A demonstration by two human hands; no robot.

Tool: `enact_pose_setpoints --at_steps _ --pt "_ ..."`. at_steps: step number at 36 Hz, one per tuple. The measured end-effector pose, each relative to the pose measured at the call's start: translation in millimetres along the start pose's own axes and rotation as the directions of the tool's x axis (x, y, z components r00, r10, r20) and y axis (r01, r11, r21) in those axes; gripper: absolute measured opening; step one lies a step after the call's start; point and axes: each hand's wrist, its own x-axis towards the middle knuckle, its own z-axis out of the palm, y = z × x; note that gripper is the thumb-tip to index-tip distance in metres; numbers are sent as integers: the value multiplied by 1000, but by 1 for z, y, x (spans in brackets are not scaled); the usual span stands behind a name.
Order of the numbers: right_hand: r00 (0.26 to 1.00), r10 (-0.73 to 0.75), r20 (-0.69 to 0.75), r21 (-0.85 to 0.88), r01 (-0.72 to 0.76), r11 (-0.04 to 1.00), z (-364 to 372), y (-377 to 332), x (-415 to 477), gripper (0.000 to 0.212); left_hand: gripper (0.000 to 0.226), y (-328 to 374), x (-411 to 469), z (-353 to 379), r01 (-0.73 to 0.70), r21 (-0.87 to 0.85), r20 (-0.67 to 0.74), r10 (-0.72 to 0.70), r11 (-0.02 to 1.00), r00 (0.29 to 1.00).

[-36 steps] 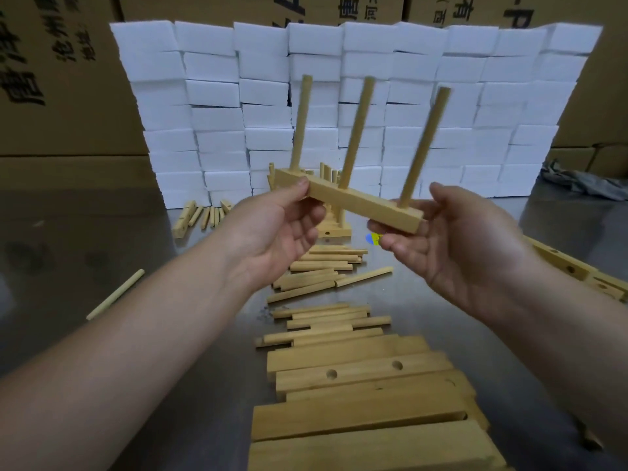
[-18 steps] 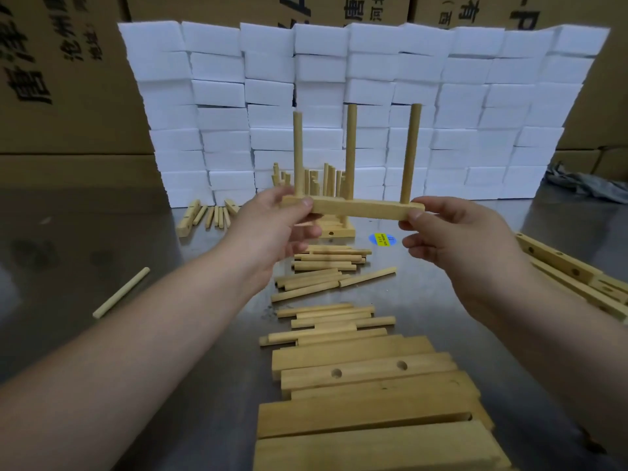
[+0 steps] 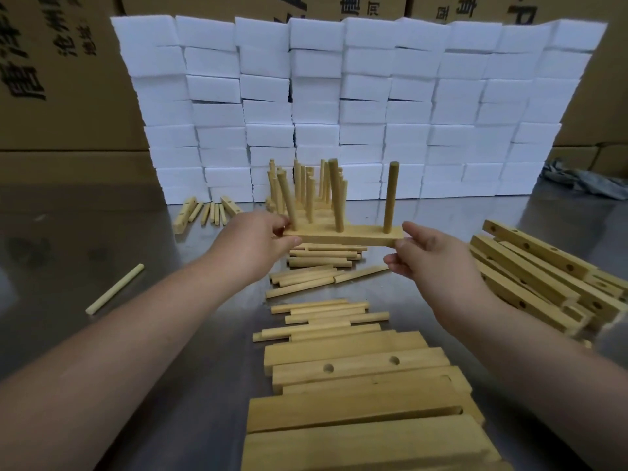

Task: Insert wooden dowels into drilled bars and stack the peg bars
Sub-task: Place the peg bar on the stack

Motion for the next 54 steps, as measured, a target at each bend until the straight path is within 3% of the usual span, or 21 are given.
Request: enact_pose_setpoints --at_steps 5,13,22,28,36,40,45,47,50,54 --pt "999 47 -26 16 -47 999 -2 2 3 32 31 -12 8 8 59 -7 -77 -59 998 995" --pt "993 32 117 -147 -14 989 3 3 -3 11 29 -33 34 25 140 109 54 -147 984 988" --pt "987 -13 159 -97 28 995 2 -6 -7 20 45 -41 53 40 198 166 113 -218 966 969" --pt "984 -15 175 -103 33 994 2 -9 -10 20 42 -37 63 46 222 309 58 -251 925 966" --pt "983 -6 183 -114 27 993 3 -10 -11 19 34 -34 65 51 270 309 17 -289 912 957" --pt "983 -7 183 -106 27 994 3 -11 -10 20 24 -27 61 54 217 201 -5 -220 955 975" --pt "986 -24 163 -219 60 974 -6 -19 -2 15 24 -17 57 58 -35 109 166 16 993 986" --pt "988 -72 140 -379 120 918 -17 -25 6 13 28 -17 57 60 -48 123 234 18 991 972" --pt "986 -124 108 -719 163 675 -35 -27 22 28 30 -16 59 60 -14 148 271 -27 989 962" --pt "998 -37 43 -916 54 397 -60 -18 43 40 33 -12 59 56 21 210 348 -95 978 933"
